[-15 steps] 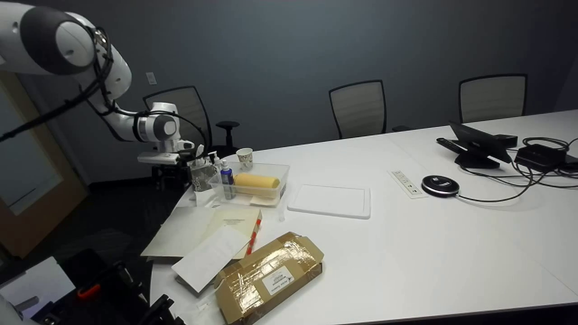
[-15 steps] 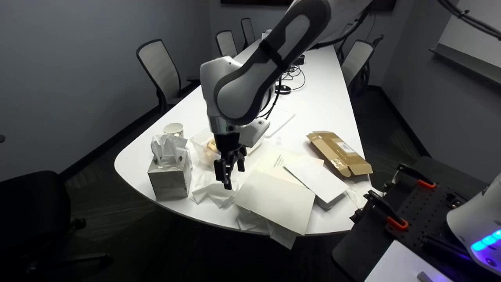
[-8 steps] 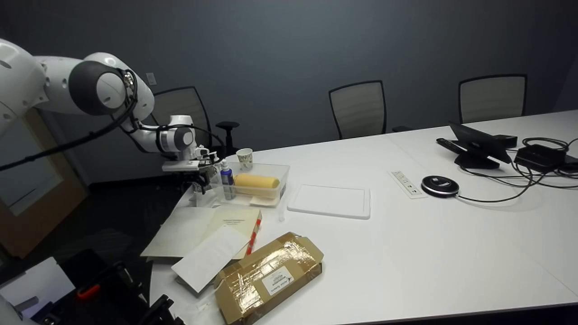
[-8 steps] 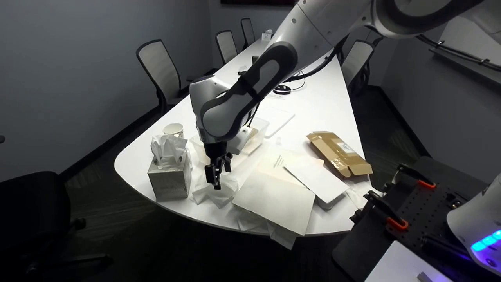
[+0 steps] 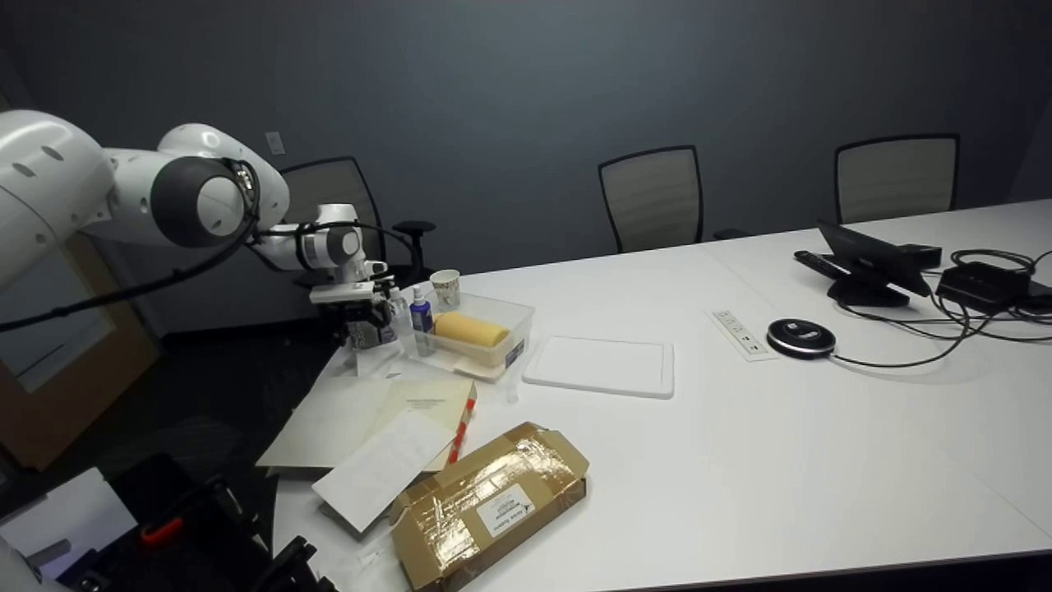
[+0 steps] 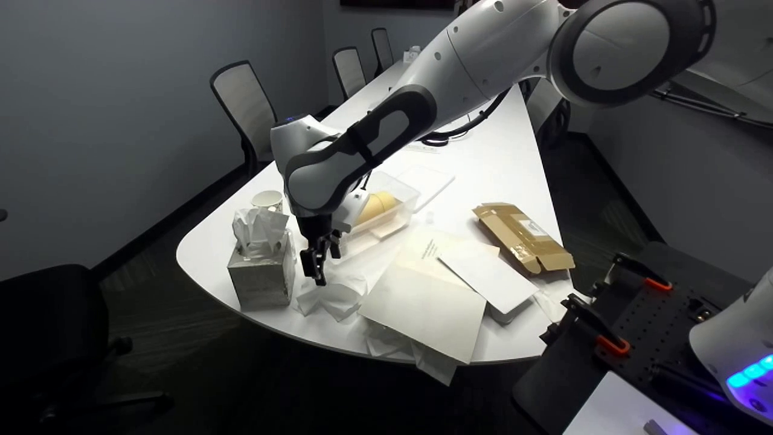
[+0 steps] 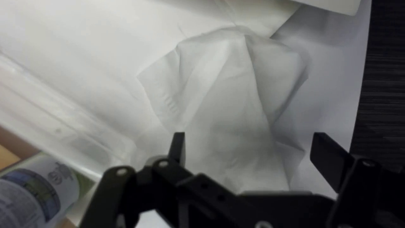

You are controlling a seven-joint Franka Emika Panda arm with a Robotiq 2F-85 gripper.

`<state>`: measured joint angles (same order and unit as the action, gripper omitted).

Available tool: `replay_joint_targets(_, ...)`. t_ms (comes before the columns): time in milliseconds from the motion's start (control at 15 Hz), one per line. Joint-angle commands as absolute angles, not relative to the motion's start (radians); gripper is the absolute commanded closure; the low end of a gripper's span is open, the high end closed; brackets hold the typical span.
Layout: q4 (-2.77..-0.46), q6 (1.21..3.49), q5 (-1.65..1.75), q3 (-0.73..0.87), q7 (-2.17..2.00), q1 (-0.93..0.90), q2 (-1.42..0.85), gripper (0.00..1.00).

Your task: Wipe the open page with the tissue

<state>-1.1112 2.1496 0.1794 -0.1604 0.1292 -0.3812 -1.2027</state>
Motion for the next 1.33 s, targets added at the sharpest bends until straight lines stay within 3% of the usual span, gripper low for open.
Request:
replay_joint_targets(0, -1.009, 2.098, 0.168, -0.174, 0.165, -0.411, -1.285, 0.00)
replay_joint_targets(800, -0.968, 2.054, 0.181, -0.161, 0.120, -0.465, -1.366, 0.00)
replay_joint_targets(867, -0.962, 2.049, 0.182, -0.161, 0.121, -0.467, -1.367, 0.11)
replay_joint_targets(933, -0.962, 2.051, 0.183, -0.162, 0.124, -0.466, -1.366, 0.28)
replay_joint_targets(1267, -0.959, 2.048, 0.184, -0.165, 0.125, -0.472, -1.358, 0.66)
